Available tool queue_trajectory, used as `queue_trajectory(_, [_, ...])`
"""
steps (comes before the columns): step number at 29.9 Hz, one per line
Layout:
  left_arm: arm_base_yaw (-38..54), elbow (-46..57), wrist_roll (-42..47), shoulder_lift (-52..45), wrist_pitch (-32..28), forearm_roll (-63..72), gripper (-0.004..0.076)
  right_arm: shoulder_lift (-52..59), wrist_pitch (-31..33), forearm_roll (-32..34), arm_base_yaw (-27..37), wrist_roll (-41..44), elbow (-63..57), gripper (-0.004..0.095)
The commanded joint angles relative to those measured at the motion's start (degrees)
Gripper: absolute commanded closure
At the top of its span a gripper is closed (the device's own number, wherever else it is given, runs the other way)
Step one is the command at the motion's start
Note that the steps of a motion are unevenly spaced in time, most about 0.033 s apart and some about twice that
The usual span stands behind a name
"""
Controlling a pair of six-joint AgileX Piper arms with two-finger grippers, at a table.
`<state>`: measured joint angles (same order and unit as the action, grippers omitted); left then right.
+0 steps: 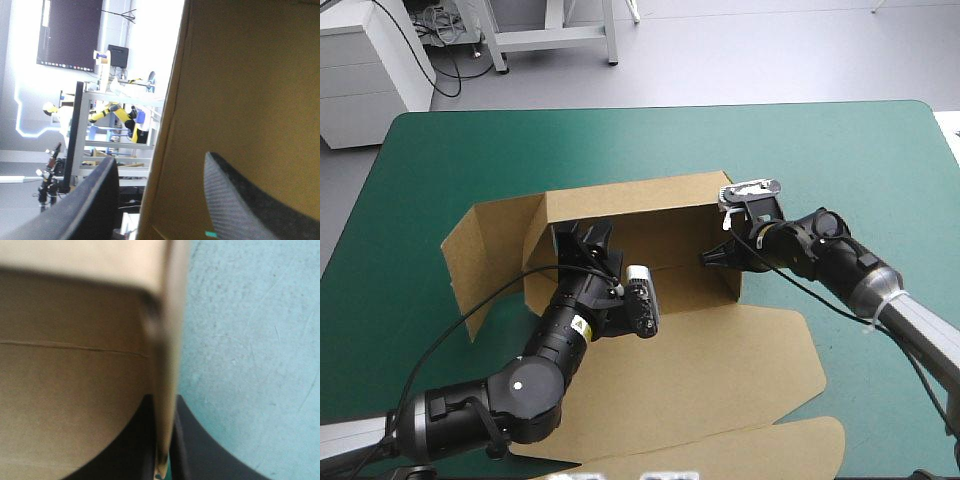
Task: Fold the box
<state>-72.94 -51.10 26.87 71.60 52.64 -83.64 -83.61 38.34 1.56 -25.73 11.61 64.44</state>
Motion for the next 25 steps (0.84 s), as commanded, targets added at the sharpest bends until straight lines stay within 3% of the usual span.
queue_trajectory(1, [-0.37,-5.02,-2.48,-2.72,0.49,2.93,0.0346,0.99,9.78,0.71,3.57,-1.72,5.76,0.0924])
queue_trajectory(5, [2.05,-11.18,-10.26,-2.7,-2.72,13.44,0.0346,-0.86,21.97,0.7,6.92,-6.07,13.19,0.0924])
queue_trajectory(11, [13.93,-19.06,-23.49,-2.7,-4.84,38.5,0.0358,-6.89,33.12,1.98,9.56,-10.14,23.74,0.0924])
queue_trajectory(14, [21.22,-19.72,-29.24,-2.7,-5.09,49.31,0.0377,-10.33,33.37,3.91,9.56,-10.27,26.88,0.0925])
queue_trajectory(18, [30.96,-19.62,-30.0,-2.74,-5.22,61.18,0.0423,-15.83,33.37,3.8,9.56,-11.61,29.53,0.0925])
queue_trajectory(25, [40.34,-15.59,-35.44,-6.73,-5.39,78.07,0.0431,-23.78,32.85,3.41,9.56,-12.32,31.16,0.0924])
